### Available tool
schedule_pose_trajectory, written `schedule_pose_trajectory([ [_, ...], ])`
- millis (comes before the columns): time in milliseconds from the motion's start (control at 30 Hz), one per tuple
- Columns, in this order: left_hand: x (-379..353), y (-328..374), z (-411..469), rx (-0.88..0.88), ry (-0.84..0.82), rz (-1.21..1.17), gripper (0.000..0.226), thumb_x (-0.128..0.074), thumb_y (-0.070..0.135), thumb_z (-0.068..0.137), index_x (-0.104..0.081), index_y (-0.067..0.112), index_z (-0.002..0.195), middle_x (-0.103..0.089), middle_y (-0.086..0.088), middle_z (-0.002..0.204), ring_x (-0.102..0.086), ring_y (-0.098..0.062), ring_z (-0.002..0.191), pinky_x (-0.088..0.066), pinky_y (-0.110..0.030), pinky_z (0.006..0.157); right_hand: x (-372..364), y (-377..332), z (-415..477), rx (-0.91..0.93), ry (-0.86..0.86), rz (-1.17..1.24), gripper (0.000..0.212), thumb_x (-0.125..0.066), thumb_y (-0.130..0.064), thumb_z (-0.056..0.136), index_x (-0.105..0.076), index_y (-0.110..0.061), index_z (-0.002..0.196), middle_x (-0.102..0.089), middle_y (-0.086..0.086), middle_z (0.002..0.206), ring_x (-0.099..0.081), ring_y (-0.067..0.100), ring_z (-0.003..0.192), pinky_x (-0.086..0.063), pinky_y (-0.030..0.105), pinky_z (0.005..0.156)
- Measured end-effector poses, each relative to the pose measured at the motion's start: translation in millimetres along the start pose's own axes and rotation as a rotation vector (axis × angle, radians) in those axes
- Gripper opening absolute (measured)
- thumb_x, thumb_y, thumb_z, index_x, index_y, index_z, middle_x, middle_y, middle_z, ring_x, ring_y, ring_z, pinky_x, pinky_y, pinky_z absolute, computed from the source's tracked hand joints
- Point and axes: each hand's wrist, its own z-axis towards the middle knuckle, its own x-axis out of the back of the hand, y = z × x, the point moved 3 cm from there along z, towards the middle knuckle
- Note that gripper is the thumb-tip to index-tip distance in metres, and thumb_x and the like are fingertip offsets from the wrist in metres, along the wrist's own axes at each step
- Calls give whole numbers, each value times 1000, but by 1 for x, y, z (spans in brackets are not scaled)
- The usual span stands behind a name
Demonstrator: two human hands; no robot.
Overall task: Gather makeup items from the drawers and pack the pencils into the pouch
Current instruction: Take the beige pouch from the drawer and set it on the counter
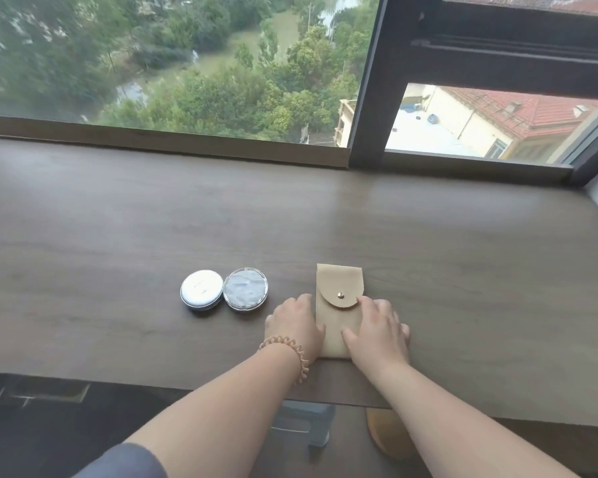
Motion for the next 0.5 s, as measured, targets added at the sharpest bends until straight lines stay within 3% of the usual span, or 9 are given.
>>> schedule_pose_trajectory([
  [100,33,-3,-16,-122,184,137,54,-49,38,89,-34,25,139,-47,-1,131,-38,-23,124,-30,-36,99,16,-20,-7,133,60,-6,57,-55,-35,86,-33,-29,139,-31,-2,145,-29,18,133,-21,35,105],
  [200,75,-13,-35,-185,327,236,64,-45,39,91,-15,28,147,-18,0,156,-12,-19,144,-17,-38,109,34,-53,-16,278,99,-47,63,-52,-37,89,-26,-30,145,-14,0,157,-15,19,142,-13,37,111],
  [300,113,-37,-59,-134,411,308,72,-42,39,91,-1,30,149,5,1,160,5,-17,146,-11,-38,112,49,-96,-32,432,108,-35,68,-50,-43,89,-18,-32,148,-6,-1,159,-9,18,144,-9,37,113],
  [500,167,-116,-125,35,519,317,77,-44,36,90,5,29,149,13,-1,159,11,-17,146,-8,-38,113,53,-193,-83,666,119,22,69,-48,-46,91,-16,-29,149,-4,1,160,-5,19,146,-8,37,115],
])
